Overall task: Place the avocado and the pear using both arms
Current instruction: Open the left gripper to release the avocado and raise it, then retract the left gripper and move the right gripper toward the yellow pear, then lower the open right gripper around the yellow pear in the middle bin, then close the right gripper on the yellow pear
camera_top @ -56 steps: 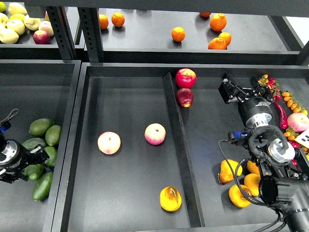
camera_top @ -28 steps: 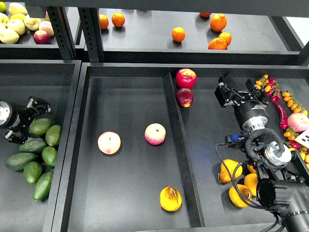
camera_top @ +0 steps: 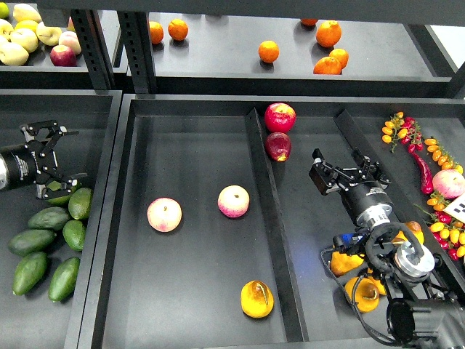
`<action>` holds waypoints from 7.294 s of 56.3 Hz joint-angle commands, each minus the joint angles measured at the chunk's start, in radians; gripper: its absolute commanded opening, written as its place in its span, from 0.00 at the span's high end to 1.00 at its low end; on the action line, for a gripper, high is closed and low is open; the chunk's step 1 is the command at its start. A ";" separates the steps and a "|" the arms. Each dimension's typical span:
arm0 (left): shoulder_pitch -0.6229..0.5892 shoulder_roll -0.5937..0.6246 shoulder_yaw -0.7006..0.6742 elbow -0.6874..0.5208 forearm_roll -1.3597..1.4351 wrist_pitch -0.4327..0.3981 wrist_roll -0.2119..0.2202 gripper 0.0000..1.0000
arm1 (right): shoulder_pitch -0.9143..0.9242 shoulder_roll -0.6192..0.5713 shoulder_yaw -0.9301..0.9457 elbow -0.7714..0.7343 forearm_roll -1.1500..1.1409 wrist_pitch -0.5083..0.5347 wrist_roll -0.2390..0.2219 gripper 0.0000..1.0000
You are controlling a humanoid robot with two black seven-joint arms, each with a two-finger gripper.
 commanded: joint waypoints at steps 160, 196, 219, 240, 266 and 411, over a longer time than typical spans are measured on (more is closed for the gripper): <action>0.487 -0.369 -0.345 -0.395 -0.236 0.000 0.000 0.01 | 0.244 -0.495 -0.879 0.113 -0.282 0.135 -0.318 0.00; 0.487 -0.369 -0.331 -0.401 -0.238 0.000 0.000 0.01 | 0.241 -0.410 -0.916 -0.008 -0.310 0.135 -0.318 0.02; 0.485 -0.369 -0.314 -0.404 -0.238 0.000 0.000 0.01 | 0.254 -0.343 -0.931 -0.111 -0.310 0.135 -0.318 0.02; 0.485 -0.369 -0.297 -0.404 -0.238 0.000 0.000 0.01 | 0.280 -0.282 -0.933 -0.169 -0.308 0.135 -0.318 0.05; 0.481 -0.369 -0.288 -0.401 -0.240 0.000 0.000 0.01 | 0.281 -0.236 -0.930 -0.208 -0.307 0.127 -0.318 0.17; 0.481 -0.369 -0.288 -0.407 -0.241 0.000 0.000 0.01 | 0.280 -0.229 -0.922 -0.208 -0.330 0.130 -0.318 0.88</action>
